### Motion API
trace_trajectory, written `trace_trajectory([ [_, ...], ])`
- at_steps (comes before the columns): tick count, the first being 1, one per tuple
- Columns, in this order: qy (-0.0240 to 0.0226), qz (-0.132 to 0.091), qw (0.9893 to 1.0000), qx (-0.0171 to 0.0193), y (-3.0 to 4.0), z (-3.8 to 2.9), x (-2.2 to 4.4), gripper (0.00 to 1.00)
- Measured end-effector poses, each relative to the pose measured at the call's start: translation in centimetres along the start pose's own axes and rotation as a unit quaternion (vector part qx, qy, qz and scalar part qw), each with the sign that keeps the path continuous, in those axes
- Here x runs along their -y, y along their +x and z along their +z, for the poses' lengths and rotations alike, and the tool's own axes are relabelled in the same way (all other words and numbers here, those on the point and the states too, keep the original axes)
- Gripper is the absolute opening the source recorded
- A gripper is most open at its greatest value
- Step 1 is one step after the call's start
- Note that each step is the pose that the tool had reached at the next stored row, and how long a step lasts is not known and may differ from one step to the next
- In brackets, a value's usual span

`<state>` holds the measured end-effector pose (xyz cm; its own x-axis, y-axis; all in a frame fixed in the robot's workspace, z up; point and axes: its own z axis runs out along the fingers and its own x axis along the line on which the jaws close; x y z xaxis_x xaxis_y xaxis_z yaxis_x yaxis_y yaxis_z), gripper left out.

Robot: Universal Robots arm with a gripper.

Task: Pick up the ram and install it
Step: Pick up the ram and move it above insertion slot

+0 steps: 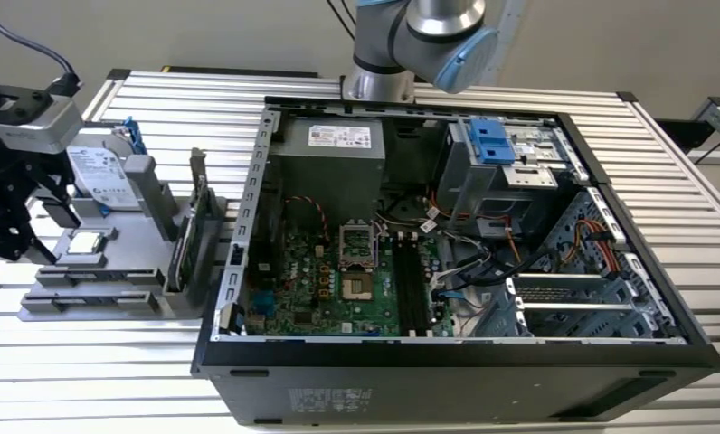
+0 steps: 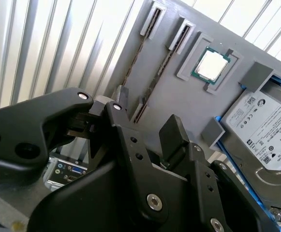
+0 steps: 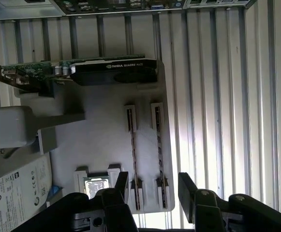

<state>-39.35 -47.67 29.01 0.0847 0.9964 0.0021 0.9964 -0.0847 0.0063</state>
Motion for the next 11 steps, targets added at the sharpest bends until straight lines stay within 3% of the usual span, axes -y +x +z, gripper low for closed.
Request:
trace_trajectory([
  [11, 0.0000, -0.013, 0.9999, 0.0001, 0.00, 0.48, 0.01, 1.00],
])
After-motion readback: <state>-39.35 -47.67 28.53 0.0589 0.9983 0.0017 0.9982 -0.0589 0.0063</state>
